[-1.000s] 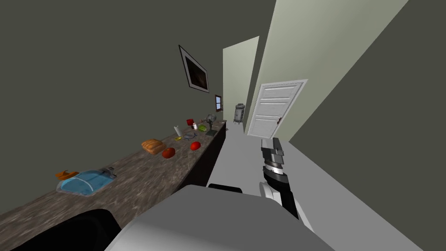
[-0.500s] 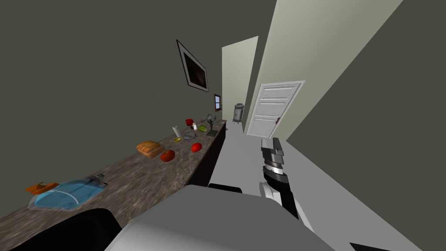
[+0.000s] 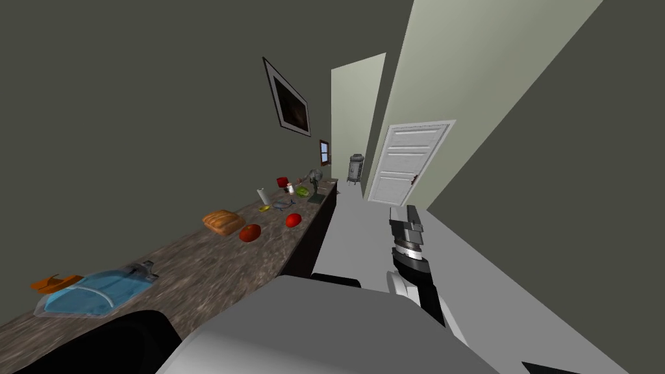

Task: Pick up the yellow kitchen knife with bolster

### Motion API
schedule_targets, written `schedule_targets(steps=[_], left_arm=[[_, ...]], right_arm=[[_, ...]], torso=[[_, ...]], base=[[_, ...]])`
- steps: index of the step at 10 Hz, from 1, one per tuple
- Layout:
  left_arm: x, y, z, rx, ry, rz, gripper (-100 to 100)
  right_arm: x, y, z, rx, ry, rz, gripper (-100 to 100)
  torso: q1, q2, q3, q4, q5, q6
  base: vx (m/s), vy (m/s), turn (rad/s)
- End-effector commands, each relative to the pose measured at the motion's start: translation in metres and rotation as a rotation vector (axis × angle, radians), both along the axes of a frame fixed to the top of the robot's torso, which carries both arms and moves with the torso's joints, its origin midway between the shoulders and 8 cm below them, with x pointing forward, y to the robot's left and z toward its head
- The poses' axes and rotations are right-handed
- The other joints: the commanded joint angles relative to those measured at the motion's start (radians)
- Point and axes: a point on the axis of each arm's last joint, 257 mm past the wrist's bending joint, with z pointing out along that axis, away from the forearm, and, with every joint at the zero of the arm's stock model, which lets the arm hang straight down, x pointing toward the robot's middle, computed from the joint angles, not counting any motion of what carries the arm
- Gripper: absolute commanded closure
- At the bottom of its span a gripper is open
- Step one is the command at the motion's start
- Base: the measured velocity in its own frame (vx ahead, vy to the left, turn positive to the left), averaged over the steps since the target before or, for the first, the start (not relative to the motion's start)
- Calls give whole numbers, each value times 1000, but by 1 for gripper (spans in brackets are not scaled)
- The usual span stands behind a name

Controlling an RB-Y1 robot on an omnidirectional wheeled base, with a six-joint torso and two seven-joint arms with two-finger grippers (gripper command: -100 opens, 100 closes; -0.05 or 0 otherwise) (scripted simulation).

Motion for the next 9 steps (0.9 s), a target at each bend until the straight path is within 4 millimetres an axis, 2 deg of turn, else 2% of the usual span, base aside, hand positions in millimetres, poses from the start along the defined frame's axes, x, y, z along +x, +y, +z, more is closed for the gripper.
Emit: schedule_targets(steps=[1,2,3,4,6,7,8,9], left_arm=[[0,0,0,0,0,0,100],[0,0,0,0,-1,1,100],[0,0,0,0,-1,0,0],[1,-4,8,-26,3,0,-100],[0,-3,9,-27,5,-1,-100],[1,-4,10,-30,4,0,0],[-3,-8,6,-33,1,-41,-100],[-6,-10,2,-27,-8,-68,-100]], right_arm=[[0,0,0,0,0,0,0],[0,0,0,0,0,0,0],[0,0,0,0,0,0,0],[0,0,0,0,0,0,0],[0,0,0,0,0,0,0],[0,0,0,0,0,0,0],[0,0,0,0,0,0,0],[0,0,0,0,0,0,0]], torso=[[0,0,0,0,0,0],[0,0,0,0,0,0],[0,0,0,0,0,0],[0,0,0,0,0,0],[-2,1,1,0,-1,0],[-1,1,0,0,0,0],[0,0,0,0,0,0],[3,-3,-1,-1,1,-2]], base=[[0,0,0],[0,0,0],[0,0,0],[-13,-24,-19],[-14,-24,-10],[0,0,0],[76,67,290],[142,101,306]])
